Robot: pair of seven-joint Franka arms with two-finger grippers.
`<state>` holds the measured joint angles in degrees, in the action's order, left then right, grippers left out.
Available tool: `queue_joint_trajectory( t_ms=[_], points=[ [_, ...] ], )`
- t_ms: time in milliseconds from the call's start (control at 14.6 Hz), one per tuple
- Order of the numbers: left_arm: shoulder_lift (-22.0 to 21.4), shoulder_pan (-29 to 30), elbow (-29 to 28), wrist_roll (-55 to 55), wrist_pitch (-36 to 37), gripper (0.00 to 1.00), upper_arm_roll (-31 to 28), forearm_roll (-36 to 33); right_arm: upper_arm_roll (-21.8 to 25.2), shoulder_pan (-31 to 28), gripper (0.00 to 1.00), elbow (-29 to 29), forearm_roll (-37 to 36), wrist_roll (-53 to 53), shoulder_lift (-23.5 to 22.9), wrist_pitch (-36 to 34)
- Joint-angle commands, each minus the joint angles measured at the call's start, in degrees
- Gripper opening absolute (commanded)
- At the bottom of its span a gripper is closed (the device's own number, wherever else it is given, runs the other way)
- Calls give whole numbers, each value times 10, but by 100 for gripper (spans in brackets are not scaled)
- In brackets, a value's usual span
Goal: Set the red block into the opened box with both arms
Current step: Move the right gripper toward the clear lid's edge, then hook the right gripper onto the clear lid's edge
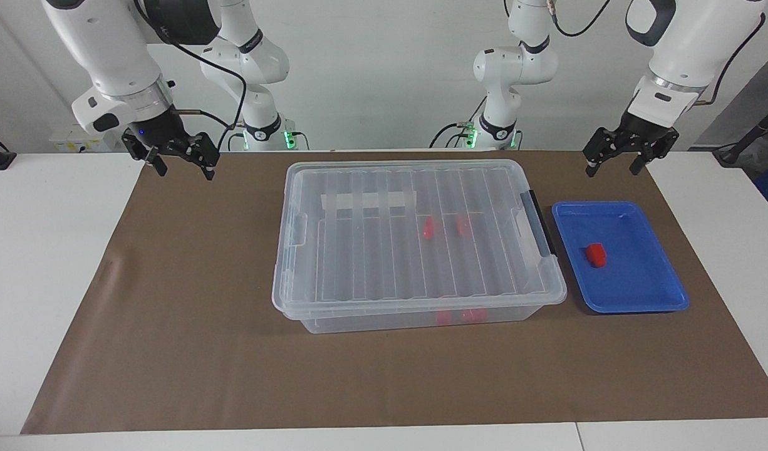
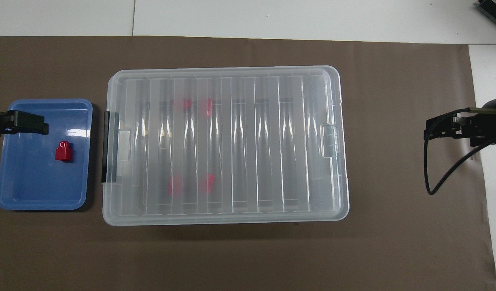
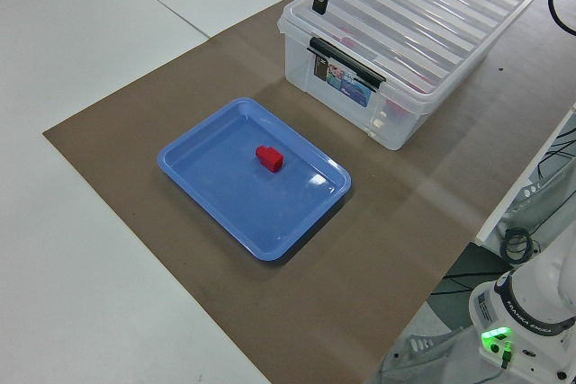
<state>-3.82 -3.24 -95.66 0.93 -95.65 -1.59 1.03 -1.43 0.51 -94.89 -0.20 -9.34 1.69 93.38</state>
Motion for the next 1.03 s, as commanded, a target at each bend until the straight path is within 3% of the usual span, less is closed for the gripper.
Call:
queue_joint_trajectory(
  t_ms=[0,411,960],
  points=[
    [-8,0,-5,0,6,100,-2,-10,-8,13,97,-55,2,-17,32,33],
    [-8,0,-5,0,6,100,-2,-10,-9,40,98,-98,2,-48,17,116],
    [-8,0,-5,0,6,100,-2,-10,-9,84,100,-101,2,-70,-33,174]
  ],
)
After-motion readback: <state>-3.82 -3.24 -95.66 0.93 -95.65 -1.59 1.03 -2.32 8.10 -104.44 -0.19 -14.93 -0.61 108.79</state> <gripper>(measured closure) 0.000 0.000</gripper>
